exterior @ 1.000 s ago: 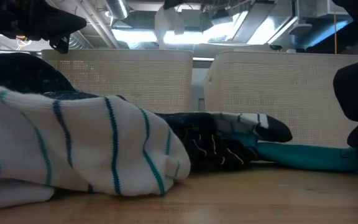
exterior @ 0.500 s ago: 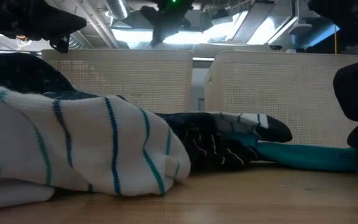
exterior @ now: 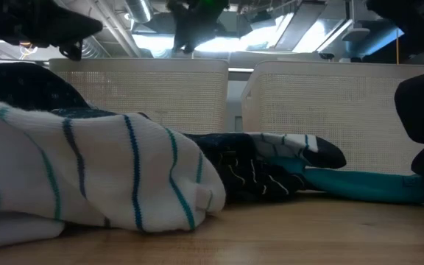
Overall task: Sort clothes
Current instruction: Put the white stripe sock into the left white bin
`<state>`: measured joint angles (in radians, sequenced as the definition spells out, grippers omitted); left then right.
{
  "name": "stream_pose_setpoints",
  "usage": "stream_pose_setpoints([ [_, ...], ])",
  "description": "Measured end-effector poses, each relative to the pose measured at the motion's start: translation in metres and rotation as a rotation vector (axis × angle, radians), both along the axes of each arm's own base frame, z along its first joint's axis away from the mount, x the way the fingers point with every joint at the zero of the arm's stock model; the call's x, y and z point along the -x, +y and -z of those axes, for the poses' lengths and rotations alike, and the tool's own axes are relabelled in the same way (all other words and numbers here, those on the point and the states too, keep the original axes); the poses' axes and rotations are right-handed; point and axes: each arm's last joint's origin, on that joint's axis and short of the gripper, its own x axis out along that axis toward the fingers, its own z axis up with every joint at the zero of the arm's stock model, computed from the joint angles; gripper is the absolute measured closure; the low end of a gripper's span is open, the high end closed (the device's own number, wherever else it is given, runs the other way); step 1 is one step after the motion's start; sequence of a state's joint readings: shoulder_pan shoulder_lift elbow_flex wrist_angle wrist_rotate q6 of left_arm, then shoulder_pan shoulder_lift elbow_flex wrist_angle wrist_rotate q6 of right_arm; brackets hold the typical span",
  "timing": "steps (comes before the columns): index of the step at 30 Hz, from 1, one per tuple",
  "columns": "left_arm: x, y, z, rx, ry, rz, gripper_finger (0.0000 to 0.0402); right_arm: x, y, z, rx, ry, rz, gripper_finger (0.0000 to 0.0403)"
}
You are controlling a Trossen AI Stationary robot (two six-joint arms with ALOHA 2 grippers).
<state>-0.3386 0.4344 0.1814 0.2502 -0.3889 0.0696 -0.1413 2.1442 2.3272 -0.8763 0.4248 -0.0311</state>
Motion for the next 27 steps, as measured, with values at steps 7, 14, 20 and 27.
stream_pose_setpoints([
  [7, 0.000, 0.000, 0.000, -0.008, -0.001, 0.000, 0.0400, 0.027, 0.058, -0.030, -0.006, 0.022, -0.084, 0.0169],
  [14, 0.000, 0.000, 0.000, 0.001, -0.001, 0.000, 0.0400, 0.053, 0.138, -0.027, -0.078, 0.151, -0.198, 0.0168],
  [20, 0.000, 0.000, 0.000, 0.010, -0.002, 0.000, 0.0400, 0.076, 0.198, -0.015, -0.128, 0.264, -0.243, 0.0168],
  [27, 0.000, 0.000, 0.000, 0.010, -0.002, 0.000, 0.0400, 0.095, 0.254, 0.012, -0.083, 0.314, -0.264, 0.0168],
])
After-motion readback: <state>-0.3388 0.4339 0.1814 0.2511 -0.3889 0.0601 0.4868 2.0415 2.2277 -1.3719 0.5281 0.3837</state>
